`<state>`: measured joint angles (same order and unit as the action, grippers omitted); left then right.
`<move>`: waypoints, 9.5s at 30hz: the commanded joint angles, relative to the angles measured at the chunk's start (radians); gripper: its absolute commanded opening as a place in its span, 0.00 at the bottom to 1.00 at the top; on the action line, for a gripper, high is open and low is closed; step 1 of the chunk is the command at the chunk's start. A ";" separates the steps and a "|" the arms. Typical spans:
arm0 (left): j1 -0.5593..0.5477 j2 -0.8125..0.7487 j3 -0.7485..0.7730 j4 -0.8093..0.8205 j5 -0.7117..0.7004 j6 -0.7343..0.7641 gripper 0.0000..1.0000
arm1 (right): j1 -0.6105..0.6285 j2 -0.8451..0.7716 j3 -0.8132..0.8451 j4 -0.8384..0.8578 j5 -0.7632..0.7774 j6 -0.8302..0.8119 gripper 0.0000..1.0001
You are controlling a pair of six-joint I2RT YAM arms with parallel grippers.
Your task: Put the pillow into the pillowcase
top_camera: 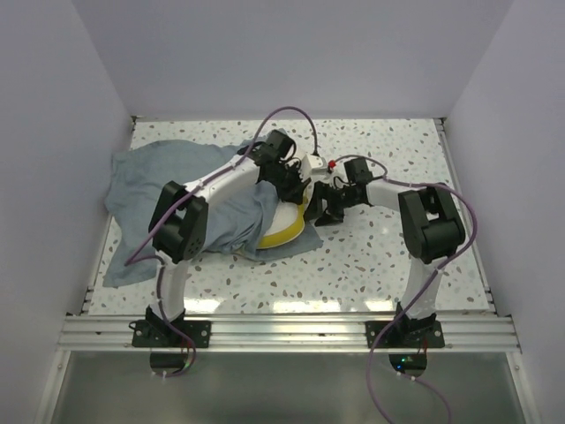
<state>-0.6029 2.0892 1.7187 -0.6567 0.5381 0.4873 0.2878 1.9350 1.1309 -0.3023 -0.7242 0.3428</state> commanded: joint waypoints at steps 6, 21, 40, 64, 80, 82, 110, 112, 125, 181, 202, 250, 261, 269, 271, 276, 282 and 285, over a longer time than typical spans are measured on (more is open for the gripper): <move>0.100 -0.132 -0.053 0.182 0.272 -0.222 0.00 | 0.066 0.189 -0.062 0.274 0.072 0.151 0.71; 0.146 -0.187 -0.110 0.229 0.270 -0.297 0.00 | 0.056 0.066 -0.062 0.160 0.264 0.046 0.00; 0.112 -0.230 -0.422 -0.092 -0.161 0.120 0.00 | -0.253 -0.554 -0.335 -0.225 -0.098 -0.212 0.00; 0.066 -0.569 -0.469 0.110 0.013 0.025 1.00 | 0.005 0.240 0.467 -0.046 0.393 -0.044 0.97; -0.066 -0.132 -0.292 0.293 -0.785 -0.115 0.56 | -0.059 0.089 0.304 0.029 0.139 0.057 0.00; -0.041 -0.123 -0.275 0.301 -0.822 -0.116 0.27 | -0.117 -0.026 0.207 0.023 0.099 0.052 0.00; 0.071 -0.152 -0.055 0.131 -0.244 -0.133 0.74 | -0.472 -0.116 0.237 -0.270 -0.006 -0.099 0.19; 0.026 -0.199 -0.018 0.044 -0.231 -0.131 0.87 | -0.460 -0.123 0.257 -0.294 0.023 -0.123 0.34; -0.003 -0.396 -0.376 -0.057 -0.380 -0.259 0.77 | -0.138 -0.268 0.170 -0.354 0.081 -0.171 0.53; 0.167 -0.287 -0.495 0.170 -0.112 -0.366 0.00 | 0.197 0.282 0.569 -0.313 0.485 0.076 0.34; 0.135 -0.147 -0.519 0.299 -0.075 -0.403 0.00 | 0.014 -0.235 0.322 -0.049 -0.081 0.149 0.00; -0.083 -0.399 -0.775 0.351 -0.277 -0.472 0.00 | 0.189 -0.253 0.167 -0.374 -0.082 -0.009 0.00; -0.002 -0.627 -0.653 0.576 0.095 -0.690 0.54 | 0.051 -0.404 0.079 -0.207 -0.225 0.148 0.00; 0.124 -0.848 -0.692 0.309 -0.047 -0.573 0.58 | 0.128 -0.274 0.145 -0.098 -0.141 0.165 0.00; 0.124 -0.850 -0.708 0.307 -0.156 -0.582 0.59 | 0.164 -0.208 0.177 -0.078 -0.127 0.180 0.00; 0.106 -0.707 -0.667 0.312 -0.205 -0.589 0.56 | 0.182 -0.153 0.173 -0.067 -0.113 0.186 0.00; -0.007 -0.600 -0.697 0.405 -0.283 -0.561 0.60 | 0.183 -0.162 0.126 -0.104 -0.060 0.139 0.00; -0.038 -0.540 -0.703 0.401 -0.345 -0.535 0.50 | 0.182 -0.157 0.098 -0.124 -0.034 0.124 0.00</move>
<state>-0.6189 1.5230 1.0180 -0.3035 0.2707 -0.0937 0.4717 1.7966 1.2552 -0.4053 -0.7979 0.4973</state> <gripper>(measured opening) 0.545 0.014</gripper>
